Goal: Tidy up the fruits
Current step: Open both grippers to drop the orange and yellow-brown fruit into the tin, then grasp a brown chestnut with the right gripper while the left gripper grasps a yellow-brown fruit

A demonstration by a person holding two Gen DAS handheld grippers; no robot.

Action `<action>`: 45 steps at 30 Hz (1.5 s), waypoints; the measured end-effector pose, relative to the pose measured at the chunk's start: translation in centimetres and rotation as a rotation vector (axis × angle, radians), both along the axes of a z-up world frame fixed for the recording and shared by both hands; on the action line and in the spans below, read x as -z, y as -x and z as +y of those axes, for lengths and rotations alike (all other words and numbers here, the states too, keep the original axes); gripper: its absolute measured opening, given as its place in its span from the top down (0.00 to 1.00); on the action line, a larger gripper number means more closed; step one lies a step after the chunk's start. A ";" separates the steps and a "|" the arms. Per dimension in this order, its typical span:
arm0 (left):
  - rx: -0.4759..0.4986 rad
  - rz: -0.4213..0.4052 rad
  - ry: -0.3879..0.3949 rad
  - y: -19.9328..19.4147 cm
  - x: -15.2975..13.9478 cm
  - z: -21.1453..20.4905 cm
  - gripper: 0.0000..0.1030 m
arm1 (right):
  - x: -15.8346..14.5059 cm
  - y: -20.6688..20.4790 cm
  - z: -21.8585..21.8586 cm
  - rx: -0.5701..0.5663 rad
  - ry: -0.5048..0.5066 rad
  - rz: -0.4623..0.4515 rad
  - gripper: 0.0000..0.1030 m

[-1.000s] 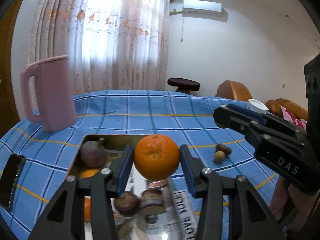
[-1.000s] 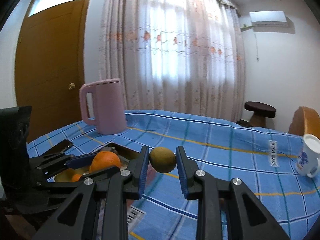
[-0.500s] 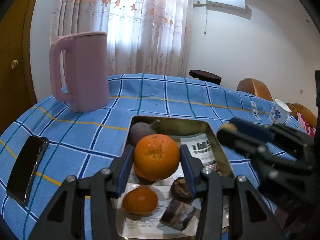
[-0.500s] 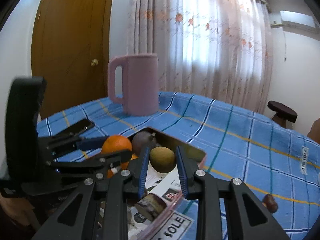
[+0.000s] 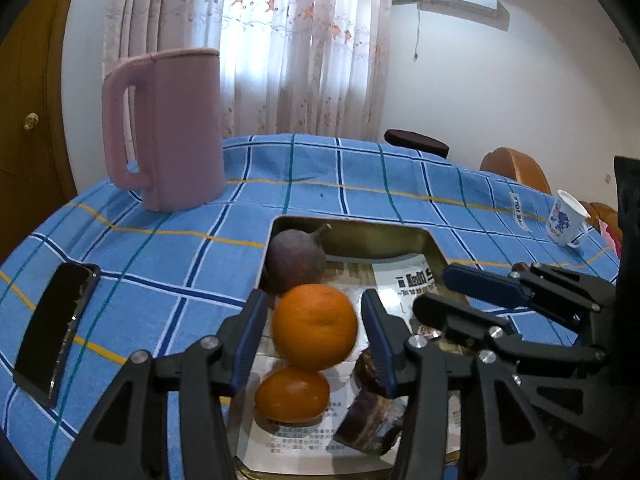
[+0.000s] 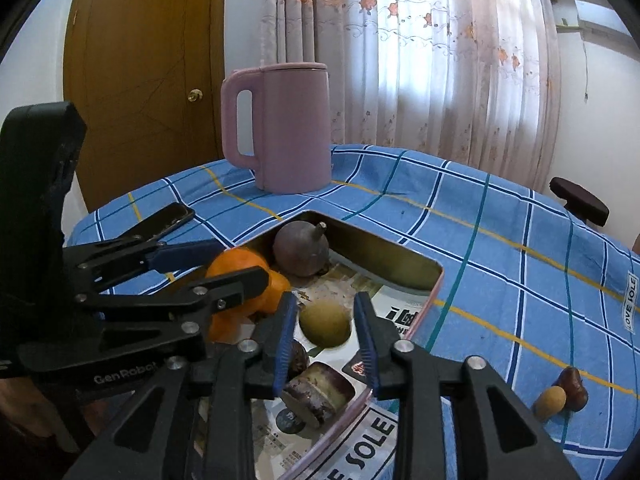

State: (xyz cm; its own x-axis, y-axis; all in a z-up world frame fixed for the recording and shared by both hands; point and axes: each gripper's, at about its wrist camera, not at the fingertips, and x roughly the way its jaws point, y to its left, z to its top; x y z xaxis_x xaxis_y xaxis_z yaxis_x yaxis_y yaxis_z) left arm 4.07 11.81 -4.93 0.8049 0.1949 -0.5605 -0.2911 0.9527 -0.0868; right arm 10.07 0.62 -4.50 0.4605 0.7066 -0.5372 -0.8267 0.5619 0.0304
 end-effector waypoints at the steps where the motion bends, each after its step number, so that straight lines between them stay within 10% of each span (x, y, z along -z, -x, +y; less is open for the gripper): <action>1: -0.005 -0.003 -0.006 0.1 -0.2 -0.1 0.41 | -0.1 -0.1 -0.3 0.008 -0.007 -0.001 0.61; 11: 0.039 -0.095 -0.012 0.3 -2.4 -3.4 0.11 | -2.2 -1.5 -7.8 0.154 -0.008 -0.077 0.53; 19: 0.199 -0.079 -0.042 -3.1 -3.2 -10.3 0.04 | -0.5 -8.6 -16.9 0.494 -0.025 0.079 0.52; 34: 0.223 -0.024 -0.103 -6.0 -2.1 -13.5 0.03 | 3.7 -13.3 -14.4 0.436 0.023 0.320 0.54; 40: 0.229 -0.017 -0.113 -6.5 -2.0 -14.0 0.03 | 2.9 -12.0 -15.9 0.440 -0.015 0.284 0.76; 45: 0.258 0.004 -0.127 -7.8 -1.5 -15.4 0.03 | 2.6 -11.2 -17.3 0.448 -0.003 0.253 0.76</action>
